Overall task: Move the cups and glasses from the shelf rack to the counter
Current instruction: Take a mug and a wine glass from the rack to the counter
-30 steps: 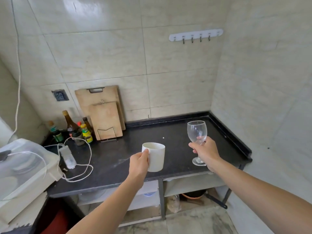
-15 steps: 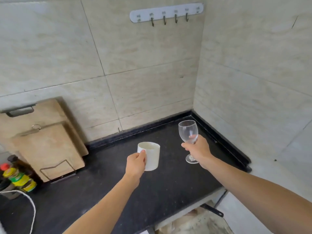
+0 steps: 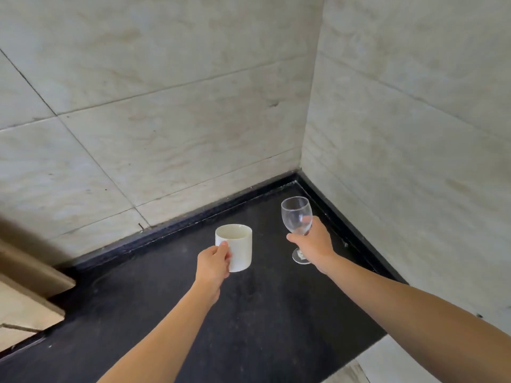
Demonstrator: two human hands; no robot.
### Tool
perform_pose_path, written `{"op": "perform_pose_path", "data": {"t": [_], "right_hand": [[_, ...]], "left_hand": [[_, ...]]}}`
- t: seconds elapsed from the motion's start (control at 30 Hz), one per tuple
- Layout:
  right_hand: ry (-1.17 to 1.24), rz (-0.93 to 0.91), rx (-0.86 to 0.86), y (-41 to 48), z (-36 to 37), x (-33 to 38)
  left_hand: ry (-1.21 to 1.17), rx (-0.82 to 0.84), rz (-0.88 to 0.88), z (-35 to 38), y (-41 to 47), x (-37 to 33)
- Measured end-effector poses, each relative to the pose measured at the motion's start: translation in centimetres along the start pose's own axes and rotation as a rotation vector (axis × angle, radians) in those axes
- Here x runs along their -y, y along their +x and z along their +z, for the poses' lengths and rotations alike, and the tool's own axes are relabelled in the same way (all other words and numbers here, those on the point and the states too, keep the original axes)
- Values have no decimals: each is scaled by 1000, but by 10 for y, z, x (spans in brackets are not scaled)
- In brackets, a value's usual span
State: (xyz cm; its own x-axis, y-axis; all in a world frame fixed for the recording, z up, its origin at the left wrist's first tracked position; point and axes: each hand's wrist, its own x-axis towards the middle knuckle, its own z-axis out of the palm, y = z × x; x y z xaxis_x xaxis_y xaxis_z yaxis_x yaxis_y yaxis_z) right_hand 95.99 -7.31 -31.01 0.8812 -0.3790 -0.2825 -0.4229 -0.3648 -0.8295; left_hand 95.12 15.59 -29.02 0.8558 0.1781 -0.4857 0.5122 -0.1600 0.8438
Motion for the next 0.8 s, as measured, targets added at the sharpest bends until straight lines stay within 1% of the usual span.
{"op": "perform_pose_path", "data": {"t": [0.2,0.37,0.57,0.7,0.8], "right_hand": [[12,-21,45,109,18,-5],[51,-15,20,178,38,-16],[87,-53,-28,235,58,-30],[121,-73,-71,259,65,-37],[143,-100,-86,273,67,-40]], "left_hand": [[-35,-48,-27,42,73,-10],[-90,-27,-27,71,124,-4],[-110,2,-31,104,171,7],[-136,-3,-24,121,190,14],[-181,24,-18,133,198,15]]}}
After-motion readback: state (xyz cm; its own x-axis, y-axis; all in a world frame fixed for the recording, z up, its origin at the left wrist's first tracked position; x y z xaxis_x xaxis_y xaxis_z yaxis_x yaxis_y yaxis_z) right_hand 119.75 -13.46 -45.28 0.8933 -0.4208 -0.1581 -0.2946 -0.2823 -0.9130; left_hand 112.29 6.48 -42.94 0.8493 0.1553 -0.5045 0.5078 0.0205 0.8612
